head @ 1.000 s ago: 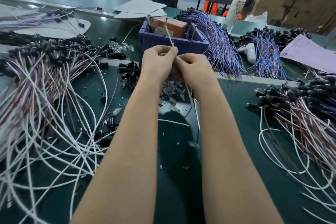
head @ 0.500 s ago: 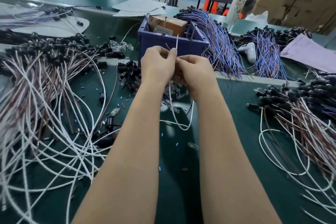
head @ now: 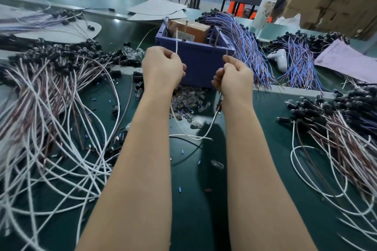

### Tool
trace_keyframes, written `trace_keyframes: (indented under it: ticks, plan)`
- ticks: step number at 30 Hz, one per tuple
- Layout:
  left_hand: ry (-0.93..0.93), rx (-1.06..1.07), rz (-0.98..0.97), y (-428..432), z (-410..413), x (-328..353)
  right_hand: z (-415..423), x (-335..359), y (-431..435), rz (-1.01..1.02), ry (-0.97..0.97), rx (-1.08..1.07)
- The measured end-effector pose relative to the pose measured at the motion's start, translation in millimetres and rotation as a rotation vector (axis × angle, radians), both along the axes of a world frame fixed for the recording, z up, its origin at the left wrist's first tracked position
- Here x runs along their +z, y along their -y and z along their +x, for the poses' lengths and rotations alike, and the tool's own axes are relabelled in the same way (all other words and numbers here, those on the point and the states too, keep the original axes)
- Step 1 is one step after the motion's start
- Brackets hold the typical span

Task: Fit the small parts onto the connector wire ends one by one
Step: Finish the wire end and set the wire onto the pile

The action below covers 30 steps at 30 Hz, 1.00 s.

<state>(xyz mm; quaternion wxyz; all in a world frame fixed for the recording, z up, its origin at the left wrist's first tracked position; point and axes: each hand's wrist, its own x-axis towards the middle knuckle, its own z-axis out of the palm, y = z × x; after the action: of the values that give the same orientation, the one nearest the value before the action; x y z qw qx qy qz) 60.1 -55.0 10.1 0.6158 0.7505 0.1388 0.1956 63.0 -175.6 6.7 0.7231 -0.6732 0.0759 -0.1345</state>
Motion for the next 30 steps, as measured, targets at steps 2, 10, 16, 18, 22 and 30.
trace_keyframes:
  ticks: [2,10,16,18,22,30]
  plan:
    - [0.001,0.006,0.009,1,-1,-2,2,1,2,-0.026,0.000,0.027]
    - [0.009,-0.042,0.032,3,-3,-2,2,-2,5,-0.022,0.111,0.024]
    - [0.005,-0.072,0.024,3,-2,-2,8,-6,20,-0.256,0.080,-0.174]
    - [0.007,-0.074,0.024,2,-2,-2,10,-9,31,-0.461,-0.024,-0.174]
    - [0.011,-0.083,0.030,2,-3,-2,16,-17,44,-0.658,-0.326,-0.035]
    - [0.004,-0.084,0.017,1,-2,-1,9,-26,17,-0.500,-0.366,0.202]
